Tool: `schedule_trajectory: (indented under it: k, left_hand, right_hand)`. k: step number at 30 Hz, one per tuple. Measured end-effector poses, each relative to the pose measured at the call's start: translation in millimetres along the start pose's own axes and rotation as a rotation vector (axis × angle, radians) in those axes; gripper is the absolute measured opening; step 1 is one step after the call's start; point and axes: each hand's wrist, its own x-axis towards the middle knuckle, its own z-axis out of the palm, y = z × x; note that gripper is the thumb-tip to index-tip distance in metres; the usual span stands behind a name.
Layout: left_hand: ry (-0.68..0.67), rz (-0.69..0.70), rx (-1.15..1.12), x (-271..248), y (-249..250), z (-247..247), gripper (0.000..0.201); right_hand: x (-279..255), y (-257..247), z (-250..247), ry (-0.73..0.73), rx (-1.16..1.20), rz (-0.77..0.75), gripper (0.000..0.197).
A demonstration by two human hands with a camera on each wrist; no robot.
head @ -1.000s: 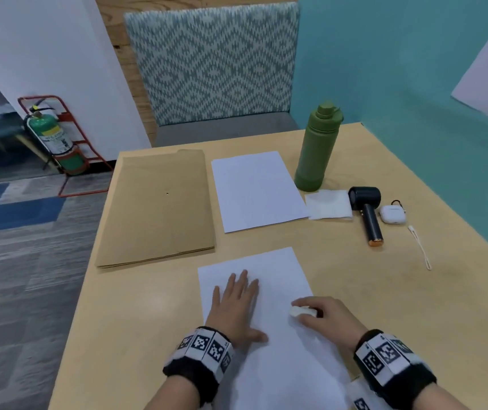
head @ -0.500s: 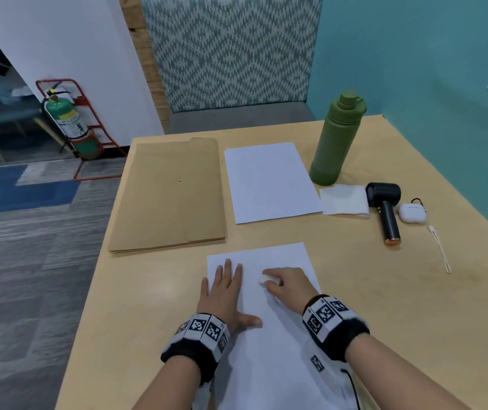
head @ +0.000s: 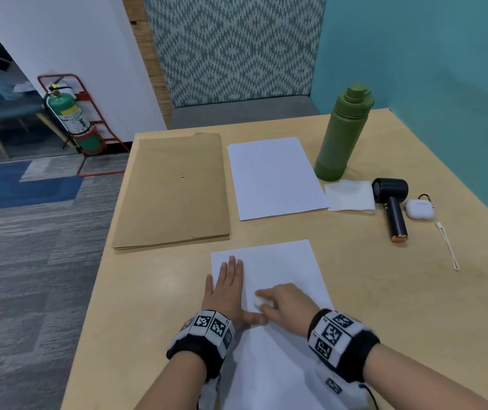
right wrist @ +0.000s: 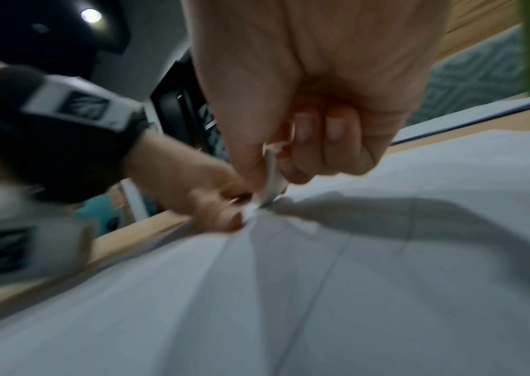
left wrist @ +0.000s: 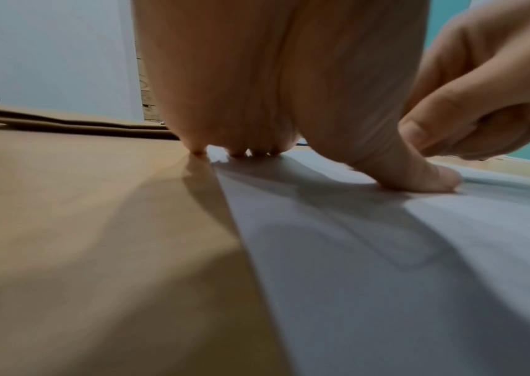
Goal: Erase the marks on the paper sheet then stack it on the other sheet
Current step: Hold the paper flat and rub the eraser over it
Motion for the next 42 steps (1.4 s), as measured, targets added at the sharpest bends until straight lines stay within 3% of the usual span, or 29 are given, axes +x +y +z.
schedule_trajectory:
  k: [2,5,6,11,13,16,17,21,22,24,27,29,33,35,39,42]
  left_hand:
    - [-0.008,-0.001,0.000,0,0,0,0.129]
    - [-0.014,-0.003,0.011,0,0,-1,0.129]
    - [-0.017,-0.002,0.010,0,0,-1,0.129]
    - [-0.021,0.005,0.000,0,-1,0,0.130]
    - [-0.019,0.003,0.005,0,-1,0,0.131]
    - [-0.021,-0.001,0.016,0,0,-1,0.130]
    - [-0.021,0.000,0.013,0,0,-1,0.130]
    - [-0.024,0.008,0.000,-1,-1,0,0.130]
    - [-0.025,0.005,0.003,0,-1,0,0.130]
    - [-0.025,0.001,0.012,0,0,0,0.130]
    - [-0.025,-0.007,0.028,-1,1,-1,0.129]
    - [-0.032,-0.006,0.029,-1,1,-1,0.129]
    - [-0.049,0.009,0.029,-2,-1,-2,0.128]
    - [-0.046,0.006,0.038,-2,-1,-2,0.128]
    - [-0.042,0.006,0.041,-2,0,-1,0.127]
    - [-0.036,0.010,0.023,-1,-1,0,0.127]
  right_hand:
    - [9,6,-13,0.048,0.025,0.027,0.038]
    - [23,19,-31,0.268,0.157,0.172,0.039]
    - [22,18,-30,0.277,0.166,0.166,0.039]
    - [-2,7,-11,-0.045,0.097,0.020,0.038]
    - [9,15,-23,0.050,0.174,0.070,0.037]
    - [18,21,-28,0.317,0.339,0.187,0.035]
    - [16,17,-23,0.317,0.330,0.178,0.035]
    - [1,4,-1,-0.020,0.196,0.072,0.038]
    - [5,6,-7,-0.048,0.167,0.059,0.037]
    - [20,10,-25,0.029,0.183,0.085,0.035]
    - [35,15,-38,0.271,0.302,0.178,0.033]
    - [27,12,-27,0.231,0.271,0.134,0.034]
    - [12,9,-12,-0.043,0.181,0.063,0.035]
    - [22,11,-27,0.002,0.218,0.083,0.034]
    - [34,10,-32,0.253,0.396,0.179,0.033]
    - [16,0,-5,0.067,0.295,0.102,0.035]
